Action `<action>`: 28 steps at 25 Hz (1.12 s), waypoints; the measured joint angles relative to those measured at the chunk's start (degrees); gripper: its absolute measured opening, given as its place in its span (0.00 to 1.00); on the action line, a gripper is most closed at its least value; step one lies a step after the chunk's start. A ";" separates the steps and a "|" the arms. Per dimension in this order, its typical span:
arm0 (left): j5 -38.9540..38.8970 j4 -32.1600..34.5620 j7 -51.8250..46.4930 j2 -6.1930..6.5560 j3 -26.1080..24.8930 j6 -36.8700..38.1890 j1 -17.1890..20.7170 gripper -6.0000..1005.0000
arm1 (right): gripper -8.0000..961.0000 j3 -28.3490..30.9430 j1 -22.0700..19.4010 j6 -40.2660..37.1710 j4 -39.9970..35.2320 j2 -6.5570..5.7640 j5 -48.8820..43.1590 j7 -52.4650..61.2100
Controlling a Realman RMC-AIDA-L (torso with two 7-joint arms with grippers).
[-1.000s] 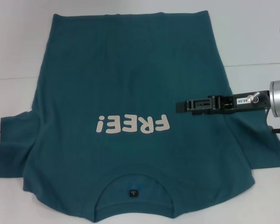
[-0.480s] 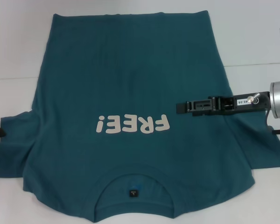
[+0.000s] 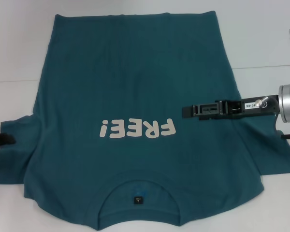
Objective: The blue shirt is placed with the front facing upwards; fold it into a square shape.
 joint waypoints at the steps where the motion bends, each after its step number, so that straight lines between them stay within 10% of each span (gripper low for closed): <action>1: 0.00 0.00 0.00 0.00 0.00 0.00 0.00 0.72 | 0.96 0.00 0.03 0.04 0.12 -0.01 0.00 -0.02; 28: 1.14 -0.09 -2.20 0.09 1.65 1.23 -1.22 0.55 | 0.96 0.00 -0.05 0.20 0.38 -0.29 0.13 -0.06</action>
